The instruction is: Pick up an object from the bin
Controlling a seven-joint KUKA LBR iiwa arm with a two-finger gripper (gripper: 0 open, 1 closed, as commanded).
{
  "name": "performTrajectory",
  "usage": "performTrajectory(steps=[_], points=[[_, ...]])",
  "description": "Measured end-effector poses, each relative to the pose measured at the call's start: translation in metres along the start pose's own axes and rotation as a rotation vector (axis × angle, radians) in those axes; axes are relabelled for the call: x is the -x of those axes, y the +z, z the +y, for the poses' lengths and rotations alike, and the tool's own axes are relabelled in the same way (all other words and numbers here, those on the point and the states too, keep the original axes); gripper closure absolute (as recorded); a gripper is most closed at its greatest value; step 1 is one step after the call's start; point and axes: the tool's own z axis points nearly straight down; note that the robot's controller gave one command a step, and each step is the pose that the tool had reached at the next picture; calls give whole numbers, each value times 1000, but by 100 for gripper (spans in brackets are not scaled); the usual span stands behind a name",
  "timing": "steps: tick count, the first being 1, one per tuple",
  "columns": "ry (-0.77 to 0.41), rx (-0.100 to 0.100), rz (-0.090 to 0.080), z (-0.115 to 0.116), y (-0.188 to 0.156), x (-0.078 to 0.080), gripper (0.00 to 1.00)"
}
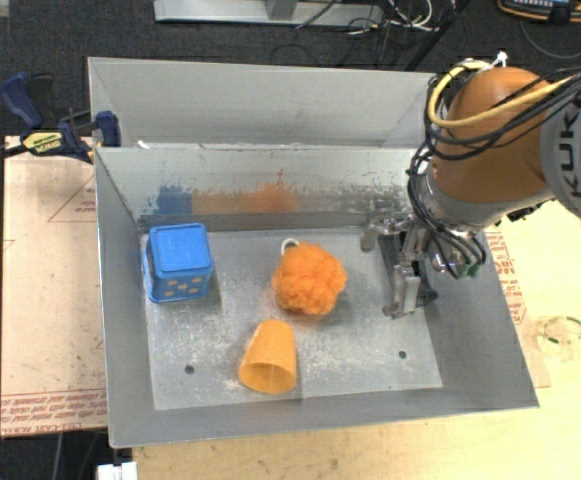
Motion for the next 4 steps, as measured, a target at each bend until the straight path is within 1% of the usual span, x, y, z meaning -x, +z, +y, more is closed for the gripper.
performTrajectory(steps=[1, 2, 3, 4], points=[[-12, 5, 15, 13, 33, 2, 0], [-234, 2, 12, 21, 33, 10, 0], [-270, 4, 11, 52, 35, 13, 0], [-385, 7, 10, 73, 42, 16, 0]])
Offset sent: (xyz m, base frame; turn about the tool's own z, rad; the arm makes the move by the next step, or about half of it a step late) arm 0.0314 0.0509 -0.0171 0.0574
